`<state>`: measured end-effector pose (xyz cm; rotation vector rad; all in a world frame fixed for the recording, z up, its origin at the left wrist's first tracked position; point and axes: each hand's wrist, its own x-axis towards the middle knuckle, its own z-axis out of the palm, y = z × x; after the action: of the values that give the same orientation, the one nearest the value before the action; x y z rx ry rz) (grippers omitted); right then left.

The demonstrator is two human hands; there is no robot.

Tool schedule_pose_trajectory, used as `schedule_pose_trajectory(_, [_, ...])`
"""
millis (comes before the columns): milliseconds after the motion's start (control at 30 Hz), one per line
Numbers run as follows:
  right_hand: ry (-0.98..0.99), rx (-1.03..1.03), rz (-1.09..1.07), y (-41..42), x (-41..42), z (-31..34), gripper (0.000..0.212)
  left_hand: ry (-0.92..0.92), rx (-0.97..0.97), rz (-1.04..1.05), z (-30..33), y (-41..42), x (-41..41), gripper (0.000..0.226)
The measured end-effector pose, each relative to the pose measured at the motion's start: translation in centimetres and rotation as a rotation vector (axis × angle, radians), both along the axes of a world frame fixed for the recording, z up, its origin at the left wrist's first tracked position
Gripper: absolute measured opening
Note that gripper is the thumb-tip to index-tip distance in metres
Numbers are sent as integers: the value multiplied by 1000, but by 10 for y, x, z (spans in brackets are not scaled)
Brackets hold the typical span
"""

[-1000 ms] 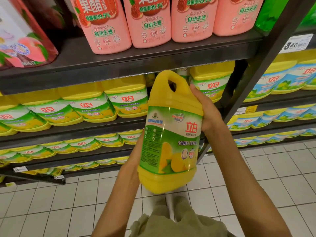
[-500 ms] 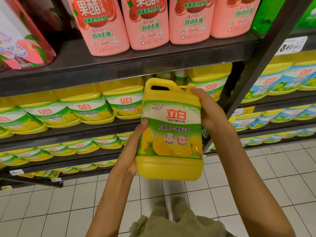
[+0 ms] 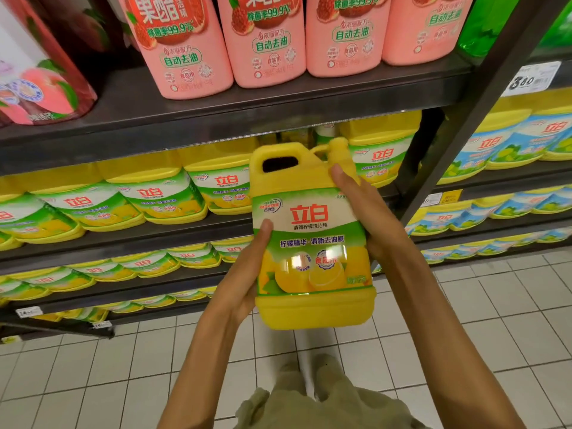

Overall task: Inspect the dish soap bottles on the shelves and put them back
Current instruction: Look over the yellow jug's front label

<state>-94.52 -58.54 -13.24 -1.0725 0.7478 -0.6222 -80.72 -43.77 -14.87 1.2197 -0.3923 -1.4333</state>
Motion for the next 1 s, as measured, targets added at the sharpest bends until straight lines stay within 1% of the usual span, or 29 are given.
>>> schedule_pose_trajectory(67, [-59, -103, -6, 1, -5, 3, 48, -152, -56, 72, 1, -3, -1, 62])
schedule_pose_trajectory(100, [-77, -138, -14, 2, -7, 4, 57, -226, -93, 113, 1, -5, -1, 60])
schedule_pose_trajectory(167, [-64, -203, -7, 3, -11, 8, 90, -336, -189, 171, 0, -6, 2, 57])
schedule_pose_trajectory(200, [-50, -226, 10, 4, -12, 9, 101, -391, -237, 192, 0, -6, 3, 60])
schedule_pose_trajectory(233, [-48, -241, 32, 5, -13, 10, 104, -442, -279, 204, -1, -6, 5, 62])
schedule_pose_trajectory(333, [-87, -241, 47, 8, -11, 9, 99, -514, -336, 202, -3, -6, 7, 63])
schedule_pose_trajectory(467, [-122, -272, 4, 12, -7, 14, 100, -583, -317, 214, -10, -7, 6, 78])
schedule_pose_trajectory(533, [-119, -319, -11, 14, -7, 18, 99, -613, -323, 230, -12, -6, 5, 77])
schedule_pose_trajectory(600, [-100, -403, -35, 17, -7, 23, 93, -623, -333, 240, -15, -5, 6, 74])
schedule_pose_trajectory(667, [-84, -489, -56, 21, -7, 24, 86, -619, -324, 234, -16, -6, 9, 75])
schedule_pose_trajectory(767, [-93, -534, -94, 22, -6, 22, 88, -610, -311, 201, -14, -11, 13, 78])
schedule_pose_trajectory(833, [-106, -484, -112, 21, -6, 21, 92, -607, -323, 179, -12, -15, 14, 78])
schedule_pose_trajectory(900, [-114, -369, -133, 16, -5, 18, 91, -563, -330, 171, -10, -18, 13, 77])
schedule_pose_trajectory(1000, [-105, -239, -139, 5, -2, 11, 72, -519, -301, 224, -7, -26, 6, 75])
